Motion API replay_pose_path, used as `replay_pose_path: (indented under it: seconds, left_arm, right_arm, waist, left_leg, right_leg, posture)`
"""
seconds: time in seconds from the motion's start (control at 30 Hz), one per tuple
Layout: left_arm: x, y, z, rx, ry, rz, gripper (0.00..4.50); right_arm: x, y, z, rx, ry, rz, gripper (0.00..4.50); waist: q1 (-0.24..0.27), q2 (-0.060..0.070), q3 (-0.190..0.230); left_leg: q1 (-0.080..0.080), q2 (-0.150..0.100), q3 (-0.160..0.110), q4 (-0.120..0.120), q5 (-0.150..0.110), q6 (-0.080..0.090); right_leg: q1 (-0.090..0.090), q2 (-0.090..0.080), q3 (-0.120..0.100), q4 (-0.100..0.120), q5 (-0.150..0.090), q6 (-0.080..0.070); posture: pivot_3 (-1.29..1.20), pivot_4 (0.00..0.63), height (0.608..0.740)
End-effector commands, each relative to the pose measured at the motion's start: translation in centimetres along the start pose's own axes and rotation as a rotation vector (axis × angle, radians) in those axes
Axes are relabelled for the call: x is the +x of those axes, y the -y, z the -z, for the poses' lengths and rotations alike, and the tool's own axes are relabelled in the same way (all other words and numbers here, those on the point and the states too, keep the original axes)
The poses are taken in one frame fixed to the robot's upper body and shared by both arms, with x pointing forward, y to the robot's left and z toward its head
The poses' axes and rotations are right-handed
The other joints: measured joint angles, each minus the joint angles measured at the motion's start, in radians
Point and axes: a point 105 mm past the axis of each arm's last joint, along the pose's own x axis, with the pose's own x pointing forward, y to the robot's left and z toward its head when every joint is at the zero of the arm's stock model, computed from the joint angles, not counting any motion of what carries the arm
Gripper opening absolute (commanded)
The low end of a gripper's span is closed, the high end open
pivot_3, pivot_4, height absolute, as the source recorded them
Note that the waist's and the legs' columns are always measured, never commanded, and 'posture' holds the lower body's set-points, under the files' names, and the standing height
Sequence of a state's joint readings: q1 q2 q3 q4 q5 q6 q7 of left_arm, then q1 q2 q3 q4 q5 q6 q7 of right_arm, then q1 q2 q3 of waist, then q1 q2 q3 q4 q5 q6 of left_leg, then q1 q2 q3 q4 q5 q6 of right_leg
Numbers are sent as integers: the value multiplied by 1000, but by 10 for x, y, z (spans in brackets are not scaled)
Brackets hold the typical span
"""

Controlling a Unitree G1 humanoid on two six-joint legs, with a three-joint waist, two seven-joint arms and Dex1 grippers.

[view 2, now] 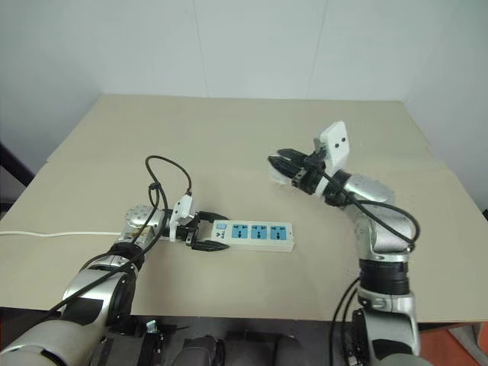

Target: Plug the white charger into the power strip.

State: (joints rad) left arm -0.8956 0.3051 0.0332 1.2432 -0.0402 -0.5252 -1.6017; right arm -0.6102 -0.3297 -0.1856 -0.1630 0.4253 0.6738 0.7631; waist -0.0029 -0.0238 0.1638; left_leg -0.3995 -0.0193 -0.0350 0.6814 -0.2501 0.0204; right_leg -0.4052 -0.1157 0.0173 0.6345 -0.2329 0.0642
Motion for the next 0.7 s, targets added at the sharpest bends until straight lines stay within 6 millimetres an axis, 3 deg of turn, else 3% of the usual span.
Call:
replay_pose_path:
  seconds: [0.03, 0.3, 0.53, 0.7]
  left_arm:
    - [4, 2, 1, -3, -10, 22, 3282]
    - [4, 0, -1, 0, -5, 18, 3282]
    - [2, 0, -1, -2, -3, 11, 3282]
    - [1, 1, 0, -4, -2, 8, 3282]
  right_arm:
    - [-4, -14, -4, 74, 81, -39, 1099]
    - [3, -46, 22, 53, 149, -268, 1099]
    - [23, -58, 44, -2, 119, -422, 1099]
    - [30, -53, 53, -15, 101, -445, 1099]
  waist:
    - [0, 0, 0]
    - [-8, 0, 0]
    - [-10, 0, 0]
    - [-10, 0, 0]
  left_leg:
    - [0, 0, 0, 0, 0, 0]
    - [1, 0, 0, 0, 0, 0]
    - [1, 0, 0, 0, 0, 0]
    - [1, 0, -1, 0, 0, 0]
  right_leg:
    - [0, 0, 0, 0, 0, 0]
    - [1, 0, 0, 0, 0, 0]
    - [1, 0, -1, 0, 0, 0]
    - [1, 0, -1, 0, 0, 0]
  posture:
    - [0, 150, 740]
    - [0, 150, 740]
    - [0, 150, 740]
    - [0, 150, 740]
